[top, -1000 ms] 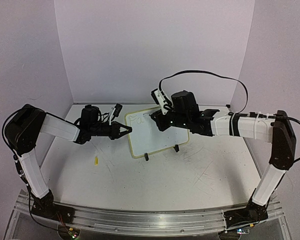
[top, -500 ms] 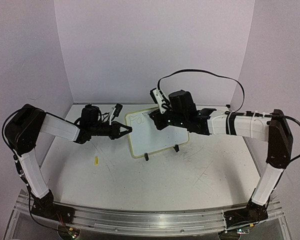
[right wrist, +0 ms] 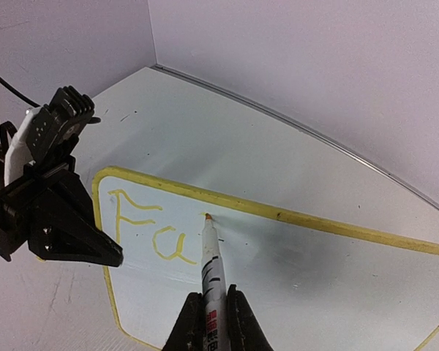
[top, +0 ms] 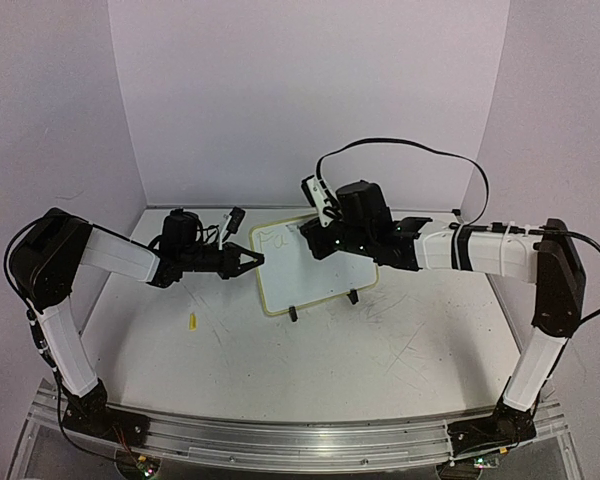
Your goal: Write a sentence on the whiteboard
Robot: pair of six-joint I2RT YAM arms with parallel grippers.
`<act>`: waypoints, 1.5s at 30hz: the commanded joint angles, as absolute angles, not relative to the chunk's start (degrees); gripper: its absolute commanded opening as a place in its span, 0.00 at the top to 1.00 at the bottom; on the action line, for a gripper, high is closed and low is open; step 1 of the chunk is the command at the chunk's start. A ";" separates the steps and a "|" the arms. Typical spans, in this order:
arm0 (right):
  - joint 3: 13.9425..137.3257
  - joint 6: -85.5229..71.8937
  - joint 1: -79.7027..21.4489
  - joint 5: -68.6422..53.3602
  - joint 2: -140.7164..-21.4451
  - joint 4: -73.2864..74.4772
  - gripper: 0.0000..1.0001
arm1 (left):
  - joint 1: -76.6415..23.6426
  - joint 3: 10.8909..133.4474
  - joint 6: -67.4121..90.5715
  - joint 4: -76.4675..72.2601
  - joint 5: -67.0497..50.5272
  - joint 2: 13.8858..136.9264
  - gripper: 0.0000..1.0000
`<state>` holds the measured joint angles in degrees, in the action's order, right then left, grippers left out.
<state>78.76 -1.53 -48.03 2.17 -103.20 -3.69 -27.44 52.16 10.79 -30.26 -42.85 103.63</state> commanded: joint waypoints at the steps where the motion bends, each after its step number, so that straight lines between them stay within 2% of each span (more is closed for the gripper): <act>1: 79.78 -2.72 -47.56 4.82 -103.53 -3.71 1.00 | -27.05 52.87 6.68 -26.54 -36.42 103.18 1.00; 10: 75.01 -1.91 -48.04 -2.90 -97.59 -8.46 1.00 | -27.08 53.16 6.77 -26.45 -36.57 103.71 1.00; 26: 79.25 -1.77 -47.98 2.18 -102.87 -5.86 1.00 | -27.07 52.98 6.60 -26.28 -36.48 103.26 1.00; 45: 77.05 -3.34 -48.07 2.48 -102.57 -4.40 1.00 | -27.09 52.96 6.42 -26.17 -36.48 103.19 1.00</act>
